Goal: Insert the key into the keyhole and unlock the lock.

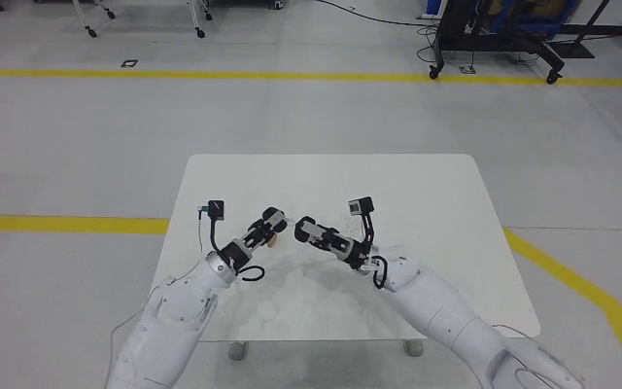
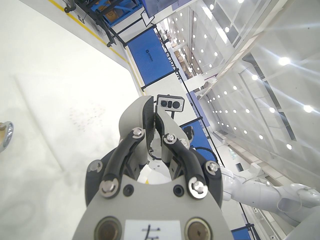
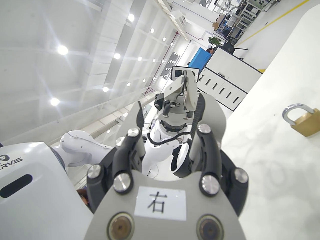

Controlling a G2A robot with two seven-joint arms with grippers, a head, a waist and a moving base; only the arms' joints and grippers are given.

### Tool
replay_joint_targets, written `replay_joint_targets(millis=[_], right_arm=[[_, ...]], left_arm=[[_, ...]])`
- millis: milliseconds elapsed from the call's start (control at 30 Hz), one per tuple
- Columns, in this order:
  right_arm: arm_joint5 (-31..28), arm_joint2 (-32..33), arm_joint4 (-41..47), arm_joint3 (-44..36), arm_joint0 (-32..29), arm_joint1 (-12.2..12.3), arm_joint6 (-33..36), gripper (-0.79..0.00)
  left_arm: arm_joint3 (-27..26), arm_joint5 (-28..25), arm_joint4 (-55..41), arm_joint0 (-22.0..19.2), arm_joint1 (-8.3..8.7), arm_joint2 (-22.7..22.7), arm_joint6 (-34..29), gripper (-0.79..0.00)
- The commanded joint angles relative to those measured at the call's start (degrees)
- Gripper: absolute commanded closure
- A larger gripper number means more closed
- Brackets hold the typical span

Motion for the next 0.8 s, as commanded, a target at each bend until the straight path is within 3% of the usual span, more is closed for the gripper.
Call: replay_joint_targets(millis=[0,333,500,567,767], right_arm=[[0.5,0.1,-1.36,0.89,0.41,-0.27,-0.03,-0.237],[1.61,0.65,-2.58,2.21,0.69,-1.77,-0.64,-0.225],[1.47,1.28,-1.95,2.81,0.68,-2.2,0.53,-0.108],[1.43,1.55,-1.66,3.0,0.6,-2.35,0.97,-0.022],[1.39,2.33,-0.96,3.61,0.27,-2.72,2.32,0.0]], left_arm=[[-0.03,-0.21,0.08,-0.04,-0.03,0.23,-0.47,0.0],[0.22,-1.21,1.19,-0.32,-0.09,0.67,-1.39,0.0],[0.14,-1.95,3.02,-0.39,-0.06,0.75,-1.42,0.0],[0.1,-2.09,3.56,-0.32,-0.08,0.8,-1.1,0.0],[0.08,-1.82,4.75,-0.23,-0.11,0.86,-0.38,0.0]])
